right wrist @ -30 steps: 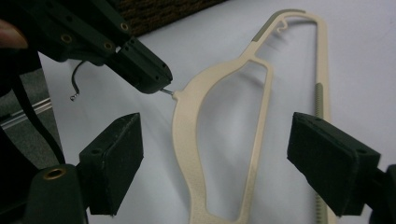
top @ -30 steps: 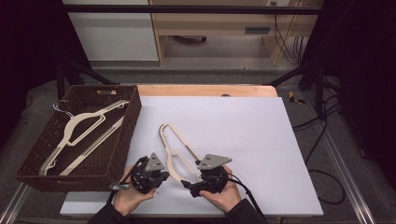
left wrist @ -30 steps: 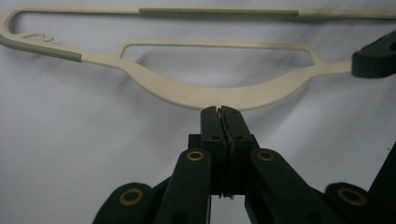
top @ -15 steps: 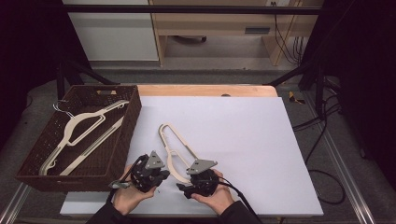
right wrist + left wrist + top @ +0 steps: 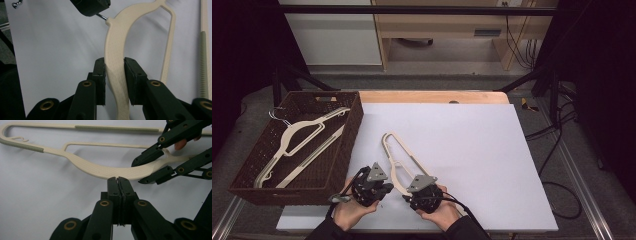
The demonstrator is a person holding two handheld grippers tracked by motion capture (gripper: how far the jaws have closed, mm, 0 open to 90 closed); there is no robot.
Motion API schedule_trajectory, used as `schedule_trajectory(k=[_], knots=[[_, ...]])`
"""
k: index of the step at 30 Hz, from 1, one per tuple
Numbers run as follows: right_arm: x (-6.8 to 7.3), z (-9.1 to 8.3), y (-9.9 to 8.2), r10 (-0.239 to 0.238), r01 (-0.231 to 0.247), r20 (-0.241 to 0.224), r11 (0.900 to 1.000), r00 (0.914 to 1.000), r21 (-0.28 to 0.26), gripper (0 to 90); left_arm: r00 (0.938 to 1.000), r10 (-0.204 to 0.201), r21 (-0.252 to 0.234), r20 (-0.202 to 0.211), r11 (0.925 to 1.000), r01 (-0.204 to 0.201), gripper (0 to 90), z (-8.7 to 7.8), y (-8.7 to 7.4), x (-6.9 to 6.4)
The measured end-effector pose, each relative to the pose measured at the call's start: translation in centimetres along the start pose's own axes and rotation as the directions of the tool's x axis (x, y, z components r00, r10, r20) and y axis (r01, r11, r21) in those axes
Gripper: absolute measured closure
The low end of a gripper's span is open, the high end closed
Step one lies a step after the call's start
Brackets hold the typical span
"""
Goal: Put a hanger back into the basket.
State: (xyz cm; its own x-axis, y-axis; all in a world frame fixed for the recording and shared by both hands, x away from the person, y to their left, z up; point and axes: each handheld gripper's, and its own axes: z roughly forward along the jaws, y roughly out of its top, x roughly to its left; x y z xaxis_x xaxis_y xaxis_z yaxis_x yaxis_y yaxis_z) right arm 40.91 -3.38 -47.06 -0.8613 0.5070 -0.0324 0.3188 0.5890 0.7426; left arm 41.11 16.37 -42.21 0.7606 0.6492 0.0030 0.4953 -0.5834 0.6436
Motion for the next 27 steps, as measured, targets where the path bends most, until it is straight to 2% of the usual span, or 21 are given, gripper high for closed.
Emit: schedule_trajectory(k=[3,4,7,8,10,13,15,16,17,22,24,26,27], knots=[[0.0,-0.1,0.0,-0.028,0.028,0.008,0.9996,0.9996,-0.002,73.1,1.0,0.008,0.005,0.001,1.0,-0.008,88.8,-0.1,0.1,0.0],[0.0,-0.2,0.0,-0.02,0.02,0.012,0.9998,0.9997,0.0,73.2,0.9999,0.013,0.005,0.0,0.9999,-0.013,88.7,-0.1,0.1,0.0],[0.1,-0.3,0.0,-0.031,0.031,0.014,0.9995,0.9994,-0.005,73.7,0.9999,0.016,-0.036,0.001,0.9992,-0.015,86.4,-0.5,0.1,0.2],[0.0,-0.4,0.0,-0.041,0.041,0.014,0.9992,0.9991,-0.002,73.8,0.9999,0.01,-0.063,-0.003,0.998,-0.011,83.6,-0.8,0.1,0.3],[0.0,-0.4,0.0,-0.043,0.044,0.019,0.999,0.9989,-0.011,74.1,1.0,-0.001,-0.116,0.008,0.9932,0.002,70.5,-1.4,0.2,0.6],[0.0,-0.6,0.0,-0.051,0.052,0.02,0.9985,0.9985,-0.019,74.4,0.9997,-0.018,-0.223,0.015,0.9745,0.021,54.4,-2.6,0.2,1.1],[-0.1,-0.9,0.1,-0.053,0.054,0.019,0.9983,0.9984,-0.021,74.7,0.9993,-0.025,-0.287,0.028,0.9573,0.032,45.3,-3.5,0.1,1.6],[-0.2,-1.0,0.1,-0.051,0.051,0.016,0.9983,0.9986,-0.027,74.8,0.9992,-0.036,-0.316,0.017,0.9481,0.04,42.5,-4.0,0.0,1.7],[-0.3,-1.3,0.1,-0.049,0.049,0.017,0.9984,0.9987,-0.028,75.1,0.9991,-0.04,-0.333,0.013,0.9419,0.042,38.4,-4.3,0.0,1.8],[-0.7,-2.1,0.2,-0.05,0.051,0.027,0.9978,0.9984,-0.043,76.1,0.9976,-0.06,-0.453,0.033,0.8887,0.069,25.7,-6.0,-0.7,2.3],[-0.9,-2.6,0.3,-0.047,0.049,0.031,0.9974,0.9984,-0.053,76.6,0.9979,-0.055,-0.484,0.034,0.8725,0.065,22.9,-6.7,-1.0,2.5],[-1.3,-3.2,0.4,-0.045,0.047,0.034,0.9971,0.9984,-0.06,77.2,0.9977,-0.055,-0.496,0.04,0.8655,0.068,20.5,-7.0,-1.1,2.6],[-1.4,-3.5,0.5,-0.033,0.036,0.042,0.997,0.9986,-0.069,77.5,0.9976,-0.057,-0.495,0.039,0.8662,0.069,19.9,-7.0,-1.1,2.7]])
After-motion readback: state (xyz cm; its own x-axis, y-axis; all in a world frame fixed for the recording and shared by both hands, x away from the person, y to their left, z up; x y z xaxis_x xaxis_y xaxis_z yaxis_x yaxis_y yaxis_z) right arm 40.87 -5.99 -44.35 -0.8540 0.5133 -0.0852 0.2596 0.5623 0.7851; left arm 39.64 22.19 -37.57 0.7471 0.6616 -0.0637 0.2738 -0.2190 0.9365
